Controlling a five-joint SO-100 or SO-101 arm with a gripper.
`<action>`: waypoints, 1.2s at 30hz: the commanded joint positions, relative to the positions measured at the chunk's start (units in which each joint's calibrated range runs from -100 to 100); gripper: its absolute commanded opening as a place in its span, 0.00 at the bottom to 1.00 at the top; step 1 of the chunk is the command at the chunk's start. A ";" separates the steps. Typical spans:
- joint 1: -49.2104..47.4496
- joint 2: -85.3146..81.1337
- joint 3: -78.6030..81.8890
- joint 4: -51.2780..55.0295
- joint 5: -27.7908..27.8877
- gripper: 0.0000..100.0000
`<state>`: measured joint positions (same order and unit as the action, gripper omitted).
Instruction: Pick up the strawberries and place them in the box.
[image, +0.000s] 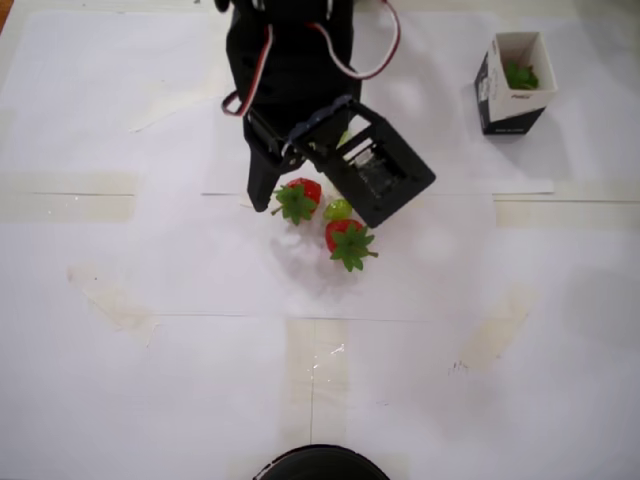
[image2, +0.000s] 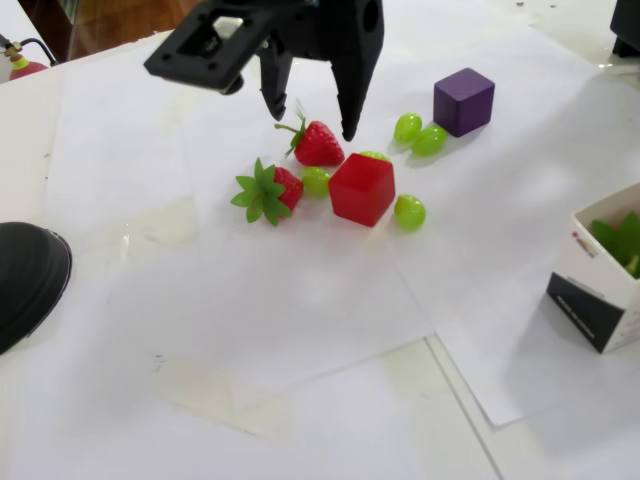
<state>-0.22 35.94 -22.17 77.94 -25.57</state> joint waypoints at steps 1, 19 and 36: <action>-0.80 -4.98 -2.56 -0.90 -0.29 0.31; -0.95 -0.17 0.26 -4.25 -1.22 0.25; 1.92 -0.86 3.26 -3.03 -1.12 0.22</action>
<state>0.90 37.57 -19.00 74.15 -26.64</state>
